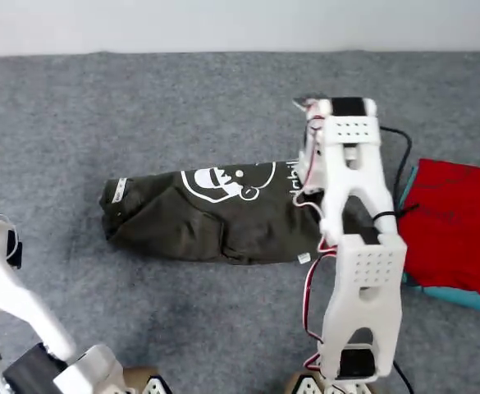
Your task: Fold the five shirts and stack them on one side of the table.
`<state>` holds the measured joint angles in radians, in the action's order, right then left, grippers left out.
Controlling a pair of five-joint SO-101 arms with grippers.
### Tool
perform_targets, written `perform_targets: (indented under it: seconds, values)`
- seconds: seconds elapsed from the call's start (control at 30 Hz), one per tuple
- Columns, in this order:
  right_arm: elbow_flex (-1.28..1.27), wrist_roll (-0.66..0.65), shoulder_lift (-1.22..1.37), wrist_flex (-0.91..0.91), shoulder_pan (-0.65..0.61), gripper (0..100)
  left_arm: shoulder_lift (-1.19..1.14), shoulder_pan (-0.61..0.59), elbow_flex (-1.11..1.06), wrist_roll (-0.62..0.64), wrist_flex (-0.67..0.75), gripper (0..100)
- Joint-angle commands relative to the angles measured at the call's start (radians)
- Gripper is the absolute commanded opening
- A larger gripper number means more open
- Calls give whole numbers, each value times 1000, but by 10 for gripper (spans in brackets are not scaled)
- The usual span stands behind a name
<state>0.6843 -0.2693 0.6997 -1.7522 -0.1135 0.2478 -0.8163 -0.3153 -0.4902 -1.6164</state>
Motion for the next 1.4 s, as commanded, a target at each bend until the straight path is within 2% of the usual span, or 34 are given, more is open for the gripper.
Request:
perform_targets:
  seconds: [0.0,0.27,0.43,0.8,1.37]
  values:
    - [5,-14,-142,-42,-85,9,44,6,36,0,-8,6]
    - [12,-9,-214,-33,-328,9,44,5,35,2,-2,6]
    - [12,-8,-216,62,-438,9,44,6,35,2,0,6]
    - [12,-15,-205,306,-553,9,44,6,33,2,0,6]
    - [12,-58,-101,499,-708,31,43,6,28,2,34,6]
